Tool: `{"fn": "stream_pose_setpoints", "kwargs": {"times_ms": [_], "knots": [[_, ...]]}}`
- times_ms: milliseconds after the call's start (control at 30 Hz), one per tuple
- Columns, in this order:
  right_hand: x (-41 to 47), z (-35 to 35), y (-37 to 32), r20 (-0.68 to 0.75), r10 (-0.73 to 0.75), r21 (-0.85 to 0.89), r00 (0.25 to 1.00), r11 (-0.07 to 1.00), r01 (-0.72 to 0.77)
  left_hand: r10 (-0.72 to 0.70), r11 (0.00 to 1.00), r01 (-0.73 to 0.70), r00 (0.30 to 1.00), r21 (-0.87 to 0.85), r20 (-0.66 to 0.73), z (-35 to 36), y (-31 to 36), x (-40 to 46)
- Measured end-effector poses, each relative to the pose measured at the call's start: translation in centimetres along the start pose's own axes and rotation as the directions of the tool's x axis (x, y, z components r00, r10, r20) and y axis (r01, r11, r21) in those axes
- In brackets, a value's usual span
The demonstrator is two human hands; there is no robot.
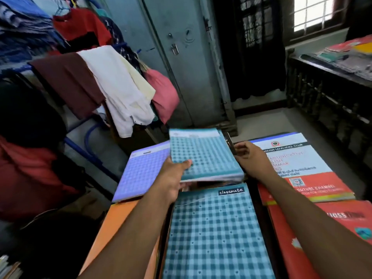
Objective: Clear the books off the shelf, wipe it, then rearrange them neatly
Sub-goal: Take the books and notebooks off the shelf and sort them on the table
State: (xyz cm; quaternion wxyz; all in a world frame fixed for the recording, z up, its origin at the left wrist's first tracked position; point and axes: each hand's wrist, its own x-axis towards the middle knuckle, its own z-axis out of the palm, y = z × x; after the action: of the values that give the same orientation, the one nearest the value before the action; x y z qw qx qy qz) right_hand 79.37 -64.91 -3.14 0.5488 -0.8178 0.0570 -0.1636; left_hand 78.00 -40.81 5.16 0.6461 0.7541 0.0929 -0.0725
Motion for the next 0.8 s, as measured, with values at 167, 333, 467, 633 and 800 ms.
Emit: {"fn": "stream_pose_setpoints", "kwargs": {"times_ms": [167, 333, 467, 633, 800], "knots": [[0.8, -0.9, -0.1, -0.052, 0.096, 0.084, 0.994, 0.992, -0.091, 0.036, 0.979, -0.039, 0.999, 0.200, 0.019, 1.3, -0.9, 0.9], [-0.1, -0.3, -1.0, -0.046, 0.079, 0.051, 0.996, 0.996, -0.077, 0.007, 0.952, -0.031, 0.997, 0.305, 0.081, 1.2, -1.3, 1.0], [-0.6, -0.5, -1.4, -0.071, 0.087, 0.048, 0.994, 0.995, -0.083, 0.008, 0.934, -0.033, 0.997, 0.356, 0.072, 1.4, -0.8, 1.1], [-0.7, -0.1, -1.6, -0.022, 0.112, 0.056, 0.993, 0.992, -0.111, 0.069, 0.887, -0.082, 0.997, 0.454, 0.046, 1.0, -0.9, 1.4], [-0.8, 0.6, -2.0, -0.047, 0.051, 0.013, 0.998, 0.999, -0.051, 0.109, 0.823, -0.123, 0.992, 0.555, 0.058, 0.2, -1.1, 1.4]]}}
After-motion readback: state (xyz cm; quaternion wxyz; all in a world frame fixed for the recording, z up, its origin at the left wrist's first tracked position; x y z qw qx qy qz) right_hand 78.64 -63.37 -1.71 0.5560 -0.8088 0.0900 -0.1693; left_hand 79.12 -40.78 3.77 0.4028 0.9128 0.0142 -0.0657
